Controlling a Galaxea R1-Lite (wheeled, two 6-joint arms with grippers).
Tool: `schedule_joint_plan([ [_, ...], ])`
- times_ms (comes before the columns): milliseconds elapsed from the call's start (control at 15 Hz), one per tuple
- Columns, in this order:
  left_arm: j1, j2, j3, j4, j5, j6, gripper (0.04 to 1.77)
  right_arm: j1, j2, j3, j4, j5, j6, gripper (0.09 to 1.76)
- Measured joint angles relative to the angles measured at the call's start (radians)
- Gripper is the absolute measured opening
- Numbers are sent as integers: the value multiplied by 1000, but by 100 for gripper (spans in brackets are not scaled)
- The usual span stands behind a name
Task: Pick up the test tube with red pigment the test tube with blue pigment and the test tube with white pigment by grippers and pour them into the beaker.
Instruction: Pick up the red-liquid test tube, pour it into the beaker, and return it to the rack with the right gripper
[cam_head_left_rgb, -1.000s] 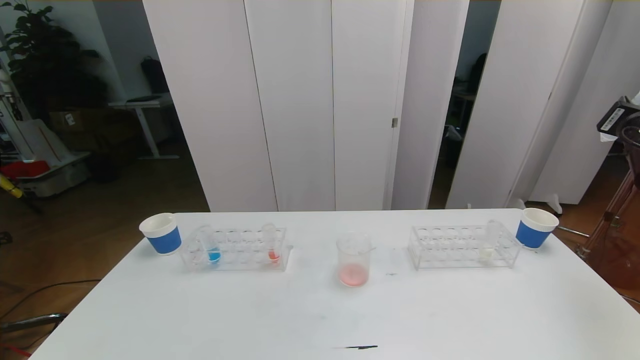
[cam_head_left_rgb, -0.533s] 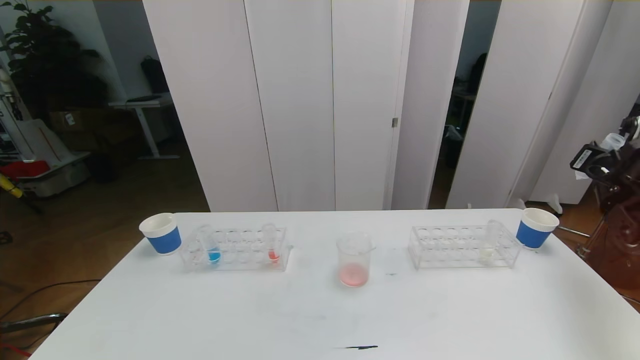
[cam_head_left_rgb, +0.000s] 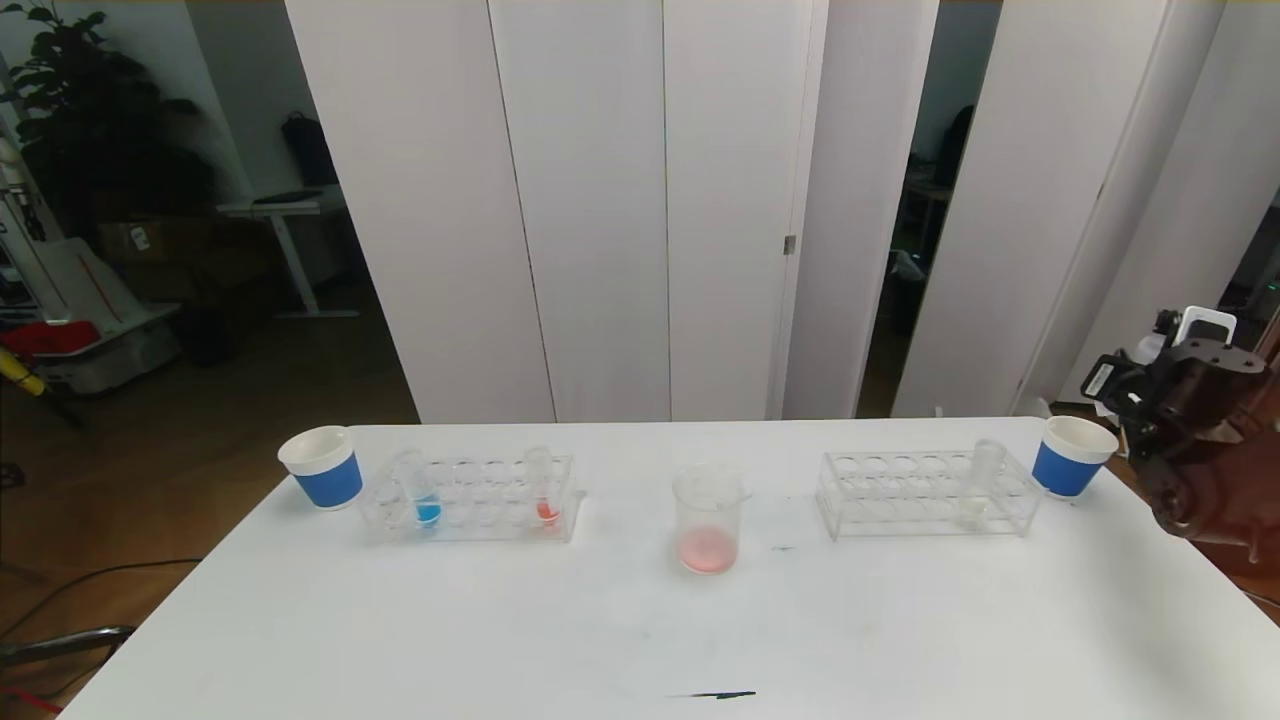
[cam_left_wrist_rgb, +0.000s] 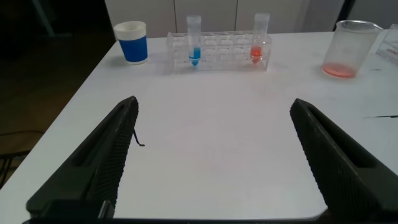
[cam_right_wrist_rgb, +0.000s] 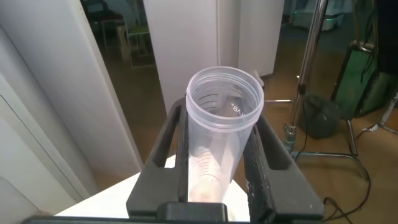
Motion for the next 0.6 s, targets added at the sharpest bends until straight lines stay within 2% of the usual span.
schedule_joint_plan([
  [600,0,0,0,0,0,0,174,30,124,-13,1,-19,-4,58],
])
